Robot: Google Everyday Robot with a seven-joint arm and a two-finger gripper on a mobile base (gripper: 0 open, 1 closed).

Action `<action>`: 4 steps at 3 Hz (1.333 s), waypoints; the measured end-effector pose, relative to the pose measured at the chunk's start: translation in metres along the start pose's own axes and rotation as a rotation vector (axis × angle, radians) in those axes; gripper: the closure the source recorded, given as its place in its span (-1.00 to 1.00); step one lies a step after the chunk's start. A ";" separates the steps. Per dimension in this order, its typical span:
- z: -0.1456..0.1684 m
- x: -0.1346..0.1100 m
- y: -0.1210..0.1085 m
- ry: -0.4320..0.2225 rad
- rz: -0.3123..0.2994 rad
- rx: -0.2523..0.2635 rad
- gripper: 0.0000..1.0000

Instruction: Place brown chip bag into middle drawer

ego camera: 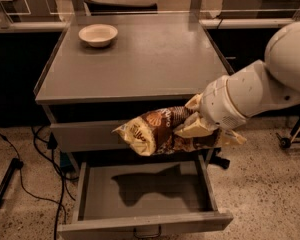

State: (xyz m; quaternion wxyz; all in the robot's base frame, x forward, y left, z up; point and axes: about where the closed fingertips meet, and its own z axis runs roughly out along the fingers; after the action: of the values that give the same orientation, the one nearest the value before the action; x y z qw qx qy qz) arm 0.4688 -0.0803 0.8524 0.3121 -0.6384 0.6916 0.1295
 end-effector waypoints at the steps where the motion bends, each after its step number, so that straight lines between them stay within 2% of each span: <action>1: 0.029 0.030 0.003 0.024 -0.026 0.022 1.00; 2: 0.064 0.059 0.005 0.018 -0.035 0.037 1.00; 3: 0.115 0.094 0.009 0.009 -0.001 0.041 1.00; 4: 0.115 0.095 0.010 0.010 -0.001 0.040 1.00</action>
Offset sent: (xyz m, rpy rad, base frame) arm 0.0288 -0.0143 -0.1524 -0.0011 -0.0766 -0.0161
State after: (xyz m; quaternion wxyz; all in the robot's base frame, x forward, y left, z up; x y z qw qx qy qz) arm 0.4908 -0.0886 0.7042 0.3214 -0.6329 0.6953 0.1123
